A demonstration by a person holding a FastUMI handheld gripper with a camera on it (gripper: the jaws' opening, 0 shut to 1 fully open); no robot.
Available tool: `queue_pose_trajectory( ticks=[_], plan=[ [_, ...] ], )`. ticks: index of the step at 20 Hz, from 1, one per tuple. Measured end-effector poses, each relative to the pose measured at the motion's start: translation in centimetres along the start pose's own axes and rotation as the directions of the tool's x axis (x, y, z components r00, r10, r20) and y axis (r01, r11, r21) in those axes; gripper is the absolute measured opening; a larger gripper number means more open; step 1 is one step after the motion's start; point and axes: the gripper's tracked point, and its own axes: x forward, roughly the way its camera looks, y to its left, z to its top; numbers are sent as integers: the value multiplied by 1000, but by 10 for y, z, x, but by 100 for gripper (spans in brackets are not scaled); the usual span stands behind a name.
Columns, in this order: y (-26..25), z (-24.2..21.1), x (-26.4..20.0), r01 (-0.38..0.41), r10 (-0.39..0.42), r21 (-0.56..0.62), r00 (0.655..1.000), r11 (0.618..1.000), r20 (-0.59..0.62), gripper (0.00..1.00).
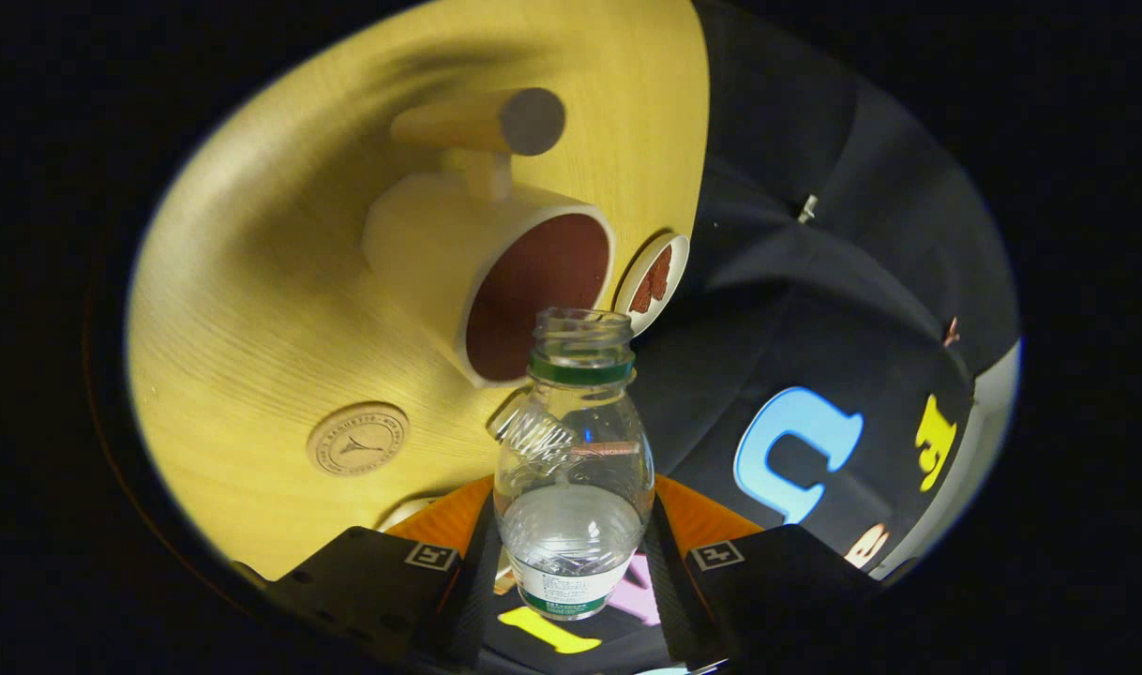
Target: Take the bottle from table, then pour the juice into the cup, finally place the bottle on the coaster
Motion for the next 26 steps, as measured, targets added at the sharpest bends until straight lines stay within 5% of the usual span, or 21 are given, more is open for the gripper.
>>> queue_pose_trajectory(
  ticks=[5,8,13,19,26],
  plan=[
    [11,-3,-9,-49,48,293,999,955,12,75],
    [12,-13,-7,-70,69,485,997,872,20,75],
    [-4,-24,-27,-112,75,780,994,615,83,75],
    [-35,-33,-37,-176,-16,931,981,320,191,75],
    [-48,-49,-37,-215,-141,975,965,60,221,75]
  ],
)
